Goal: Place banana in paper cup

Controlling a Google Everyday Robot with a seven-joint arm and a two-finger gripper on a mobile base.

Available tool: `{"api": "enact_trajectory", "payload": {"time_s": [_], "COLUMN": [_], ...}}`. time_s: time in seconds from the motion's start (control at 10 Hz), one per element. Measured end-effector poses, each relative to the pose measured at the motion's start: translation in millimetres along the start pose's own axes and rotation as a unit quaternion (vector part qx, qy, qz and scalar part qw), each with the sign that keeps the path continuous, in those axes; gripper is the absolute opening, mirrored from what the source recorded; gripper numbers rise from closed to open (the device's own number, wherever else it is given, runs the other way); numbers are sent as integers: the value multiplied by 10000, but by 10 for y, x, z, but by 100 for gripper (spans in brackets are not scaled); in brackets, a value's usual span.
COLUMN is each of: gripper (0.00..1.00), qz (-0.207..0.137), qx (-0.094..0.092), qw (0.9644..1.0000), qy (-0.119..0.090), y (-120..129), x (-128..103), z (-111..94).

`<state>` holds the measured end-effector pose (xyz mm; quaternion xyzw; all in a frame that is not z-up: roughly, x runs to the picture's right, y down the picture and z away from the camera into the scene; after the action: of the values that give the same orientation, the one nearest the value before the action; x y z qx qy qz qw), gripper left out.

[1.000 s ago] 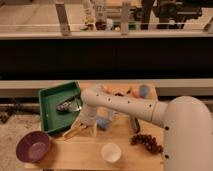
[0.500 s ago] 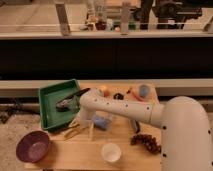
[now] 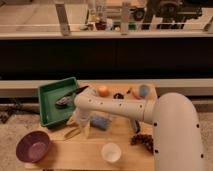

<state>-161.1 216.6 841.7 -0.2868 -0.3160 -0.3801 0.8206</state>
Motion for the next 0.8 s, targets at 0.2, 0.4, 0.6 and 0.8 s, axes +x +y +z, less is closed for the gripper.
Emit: {"api": "enact_trajectory", "payload": {"time_s": [0.2, 0.4, 0.6, 0.8], "gripper": [42, 20, 7, 11], "qz": [228, 411, 531, 613], "qx": [-32, 67, 152, 208], "qw": [9997, 9990, 9983, 9978], "qy": [-30, -154, -207, -148], "y": [7, 14, 21, 52], "x": [40, 70, 79, 96], "z": [20, -16, -90, -216]}}
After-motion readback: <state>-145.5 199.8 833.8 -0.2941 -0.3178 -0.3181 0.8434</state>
